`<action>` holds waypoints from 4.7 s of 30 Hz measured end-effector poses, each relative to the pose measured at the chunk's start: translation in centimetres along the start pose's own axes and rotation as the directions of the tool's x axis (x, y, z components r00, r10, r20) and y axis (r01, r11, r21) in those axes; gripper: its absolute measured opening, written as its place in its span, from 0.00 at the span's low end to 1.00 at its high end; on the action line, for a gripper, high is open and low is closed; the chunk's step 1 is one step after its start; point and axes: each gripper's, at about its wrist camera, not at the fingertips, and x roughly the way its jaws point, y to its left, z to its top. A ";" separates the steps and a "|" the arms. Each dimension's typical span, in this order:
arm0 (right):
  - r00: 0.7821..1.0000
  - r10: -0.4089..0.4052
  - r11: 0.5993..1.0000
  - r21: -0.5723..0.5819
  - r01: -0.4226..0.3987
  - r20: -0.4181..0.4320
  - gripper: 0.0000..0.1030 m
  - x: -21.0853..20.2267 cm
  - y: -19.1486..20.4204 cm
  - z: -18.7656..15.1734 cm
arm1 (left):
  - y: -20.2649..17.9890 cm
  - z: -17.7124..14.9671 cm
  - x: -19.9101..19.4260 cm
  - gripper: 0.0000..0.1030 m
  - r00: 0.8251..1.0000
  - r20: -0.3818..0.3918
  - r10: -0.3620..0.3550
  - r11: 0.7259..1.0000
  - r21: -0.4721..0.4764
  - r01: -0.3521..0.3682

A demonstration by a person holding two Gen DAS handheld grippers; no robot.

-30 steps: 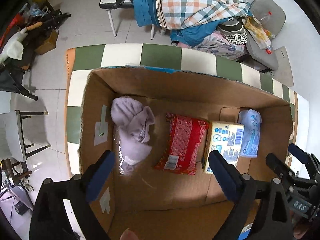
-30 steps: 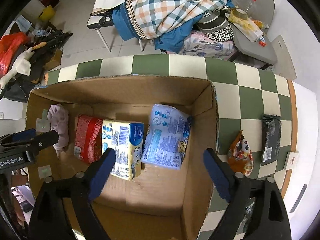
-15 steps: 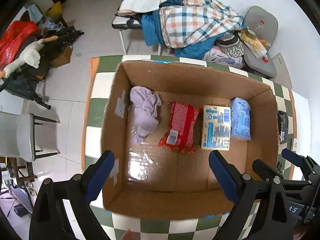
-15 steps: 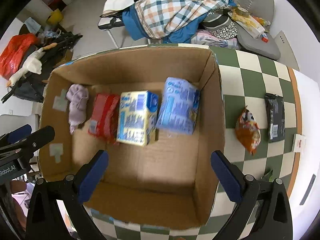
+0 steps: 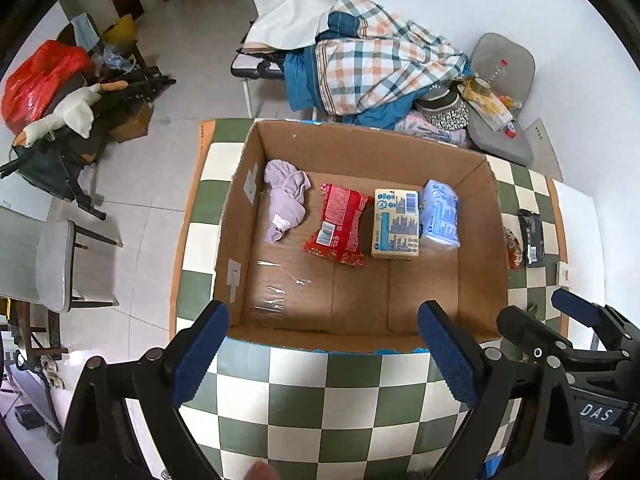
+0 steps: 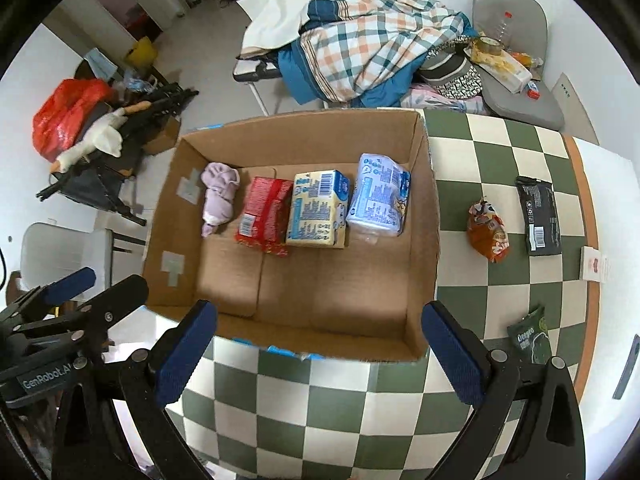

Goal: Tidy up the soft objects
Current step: 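Grasp the orange chip bag with the left gripper while the right grasps the green Deeyeo packet, then carry both packets into the box and open both grippers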

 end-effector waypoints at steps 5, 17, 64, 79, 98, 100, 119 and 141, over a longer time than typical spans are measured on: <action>0.999 0.031 1.000 -0.002 -0.031 0.028 1.00 -2.3 -0.7 -0.6 | -1.6 -0.1 -2.2 0.94 0.999 0.034 -0.003 1.000 0.016 0.002; 0.991 -0.135 0.987 0.083 0.135 0.005 1.00 -5.4 -16.3 -2.7 | -18.3 2.1 0.8 0.94 0.994 0.045 0.099 0.948 0.301 -0.108; 0.909 -0.099 0.978 0.129 0.164 -0.404 0.38 12.3 -32.4 -9.6 | -35.8 3.3 23.9 0.38 0.896 -0.441 0.055 0.950 0.299 0.089; 0.983 -0.010 0.983 0.180 0.044 -0.182 0.37 0.0 -28.4 -5.7 | -28.0 4.3 8.0 0.34 0.939 -0.252 -0.235 0.934 0.207 0.290; 0.965 0.227 0.974 0.031 -0.224 -0.132 0.37 3.1 -0.8 0.5 | 0.3 2.8 4.4 0.34 0.984 -0.150 -0.101 0.994 -0.058 0.093; 0.964 0.219 0.976 0.018 -0.219 -0.152 0.37 4.4 1.4 0.8 | 2.0 2.7 5.8 0.34 0.981 -0.174 -0.089 0.994 -0.078 0.076; 0.953 0.156 0.987 0.008 -0.159 -0.260 0.38 15.9 7.4 1.9 | 6.8 2.9 12.7 0.36 0.924 -0.352 -0.151 0.977 -0.194 0.086; 0.983 -0.001 1.000 -0.024 -0.003 -0.182 0.74 10.0 2.3 0.3 | 3.9 1.3 4.5 0.67 0.994 -0.108 -0.005 0.997 -0.073 -0.003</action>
